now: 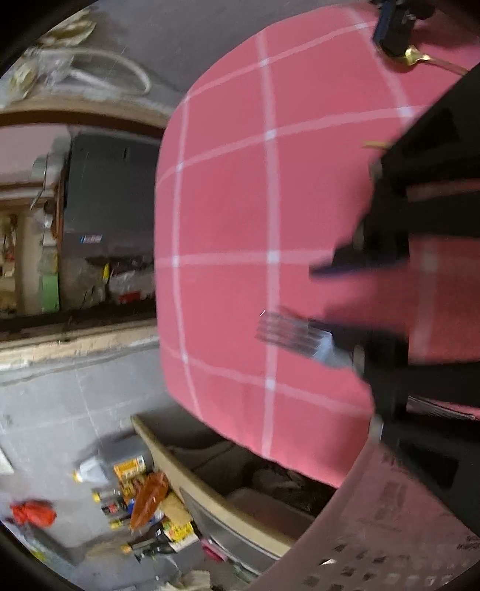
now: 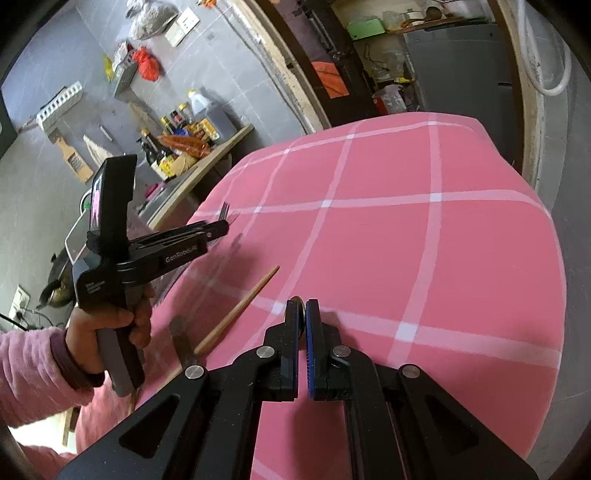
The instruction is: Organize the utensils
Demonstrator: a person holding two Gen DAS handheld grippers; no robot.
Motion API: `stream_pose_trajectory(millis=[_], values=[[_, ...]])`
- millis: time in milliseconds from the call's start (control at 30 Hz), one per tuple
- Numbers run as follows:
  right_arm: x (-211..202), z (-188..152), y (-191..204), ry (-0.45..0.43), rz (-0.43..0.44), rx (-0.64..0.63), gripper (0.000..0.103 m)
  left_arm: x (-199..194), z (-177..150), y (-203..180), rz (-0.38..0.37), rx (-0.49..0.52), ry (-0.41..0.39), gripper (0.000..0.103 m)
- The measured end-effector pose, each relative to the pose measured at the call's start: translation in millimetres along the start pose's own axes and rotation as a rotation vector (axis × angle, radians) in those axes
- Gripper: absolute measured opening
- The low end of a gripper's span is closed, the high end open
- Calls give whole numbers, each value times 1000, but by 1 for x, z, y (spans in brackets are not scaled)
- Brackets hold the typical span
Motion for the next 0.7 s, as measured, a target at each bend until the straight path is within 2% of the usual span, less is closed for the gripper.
stream_pose_trajectory(millis=[33,67,167,367,433,500,667,700], values=[[3,2,-1,-7,3,13,4,1,5,5,30,-10,-21,59],[6,4,-2,-12,5,22,4,2,8,6,49,-14,-40,61],[12,10,-4,-29,10,47,4,11,15,8,77,-12,-26,61],[18,21,-8,-63,36,80,4,35,19,17,86,-45,60,61],[19,23,-10,-67,41,86,4,36,20,21,79,-67,59,61],[20,23,-10,-69,41,86,4,36,20,25,80,-79,61,58],[23,20,-12,-60,47,89,4,37,19,23,56,-83,63,30],[23,19,-12,-56,47,92,4,37,19,21,57,-77,65,27]])
Point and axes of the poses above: each gripper's, at about its wrist camera, not at the fingertips, and x roughly the way its jaws point, y to its left, z to its top, the point moved 4 cm from there along x, roughly the way its jaws point, and after that the axes turned 14 degrees about -z, right-handed, at the moved point
